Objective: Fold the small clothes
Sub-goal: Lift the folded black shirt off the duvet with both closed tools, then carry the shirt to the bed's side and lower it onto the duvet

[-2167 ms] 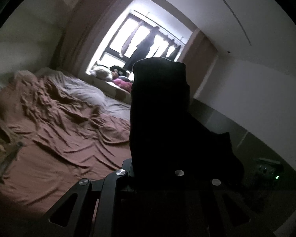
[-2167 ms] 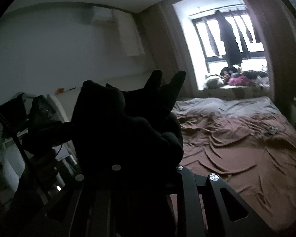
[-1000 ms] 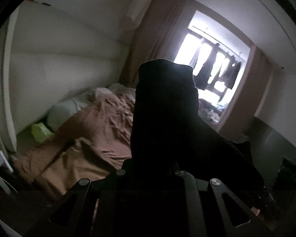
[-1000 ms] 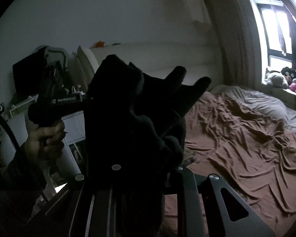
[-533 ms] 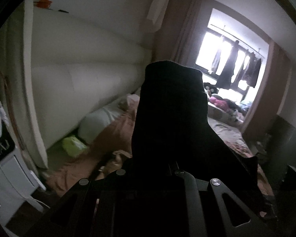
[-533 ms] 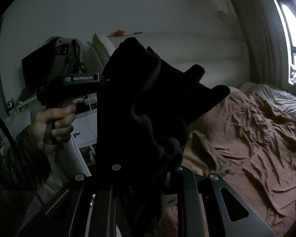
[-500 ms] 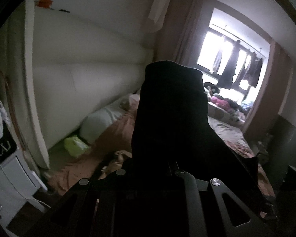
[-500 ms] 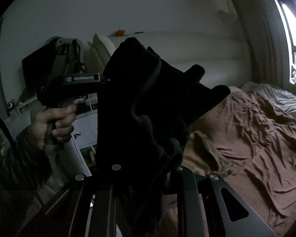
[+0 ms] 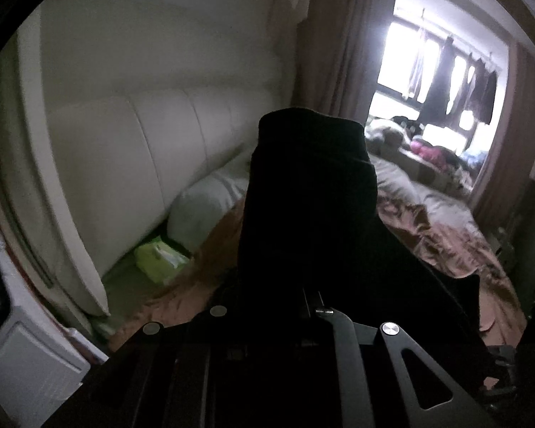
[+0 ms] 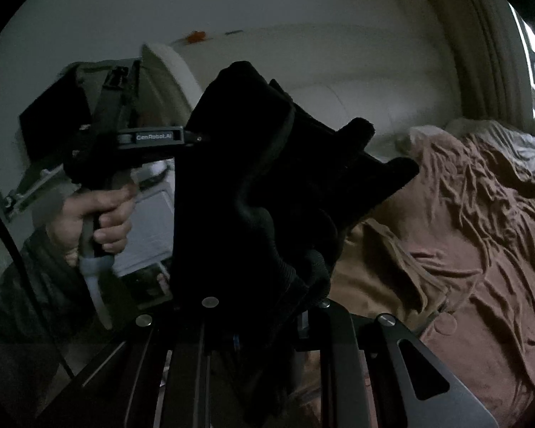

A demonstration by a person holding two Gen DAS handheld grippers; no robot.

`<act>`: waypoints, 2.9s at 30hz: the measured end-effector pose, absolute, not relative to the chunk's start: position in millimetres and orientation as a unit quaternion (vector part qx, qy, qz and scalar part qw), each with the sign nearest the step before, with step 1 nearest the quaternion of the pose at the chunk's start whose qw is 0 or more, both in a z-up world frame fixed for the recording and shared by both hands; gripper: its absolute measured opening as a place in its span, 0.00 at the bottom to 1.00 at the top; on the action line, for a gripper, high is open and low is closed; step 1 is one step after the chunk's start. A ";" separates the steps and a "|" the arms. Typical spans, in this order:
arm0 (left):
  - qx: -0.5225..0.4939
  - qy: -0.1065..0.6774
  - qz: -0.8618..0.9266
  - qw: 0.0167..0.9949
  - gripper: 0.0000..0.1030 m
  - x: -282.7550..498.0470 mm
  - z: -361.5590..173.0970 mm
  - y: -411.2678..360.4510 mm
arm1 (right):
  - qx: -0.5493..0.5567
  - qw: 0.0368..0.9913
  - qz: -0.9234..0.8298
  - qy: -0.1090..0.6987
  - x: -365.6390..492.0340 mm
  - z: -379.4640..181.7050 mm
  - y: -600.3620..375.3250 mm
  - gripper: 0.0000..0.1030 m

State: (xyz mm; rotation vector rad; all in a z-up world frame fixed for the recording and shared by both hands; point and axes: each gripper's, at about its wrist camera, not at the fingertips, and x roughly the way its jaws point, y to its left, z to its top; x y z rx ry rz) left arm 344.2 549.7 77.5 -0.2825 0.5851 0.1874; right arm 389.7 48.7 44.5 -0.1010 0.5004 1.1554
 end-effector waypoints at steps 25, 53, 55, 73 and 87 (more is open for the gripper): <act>-0.139 0.422 0.098 0.891 0.25 541.4 -90.6 571.6 | -0.013 0.810 0.477 0.340 545.2 -72.7 100.2 0.16; -0.152 0.410 0.177 0.882 0.52 415.7 -70.2 586.2 | -0.067 0.827 0.461 0.314 523.9 -58.5 89.1 0.32; -0.149 0.412 0.169 0.883 0.52 409.3 -75.8 582.7 | -0.078 0.820 0.471 0.314 517.7 -58.9 100.2 0.32; -0.107 0.451 0.212 0.861 0.39 361.6 -121.1 558.1 | -0.142 0.822 0.425 0.352 546.9 -83.9 125.1 0.29; -0.166 0.396 0.106 0.897 0.30 328.6 -104.1 488.2 | -0.157 0.759 0.540 0.329 465.7 -63.8 152.7 0.32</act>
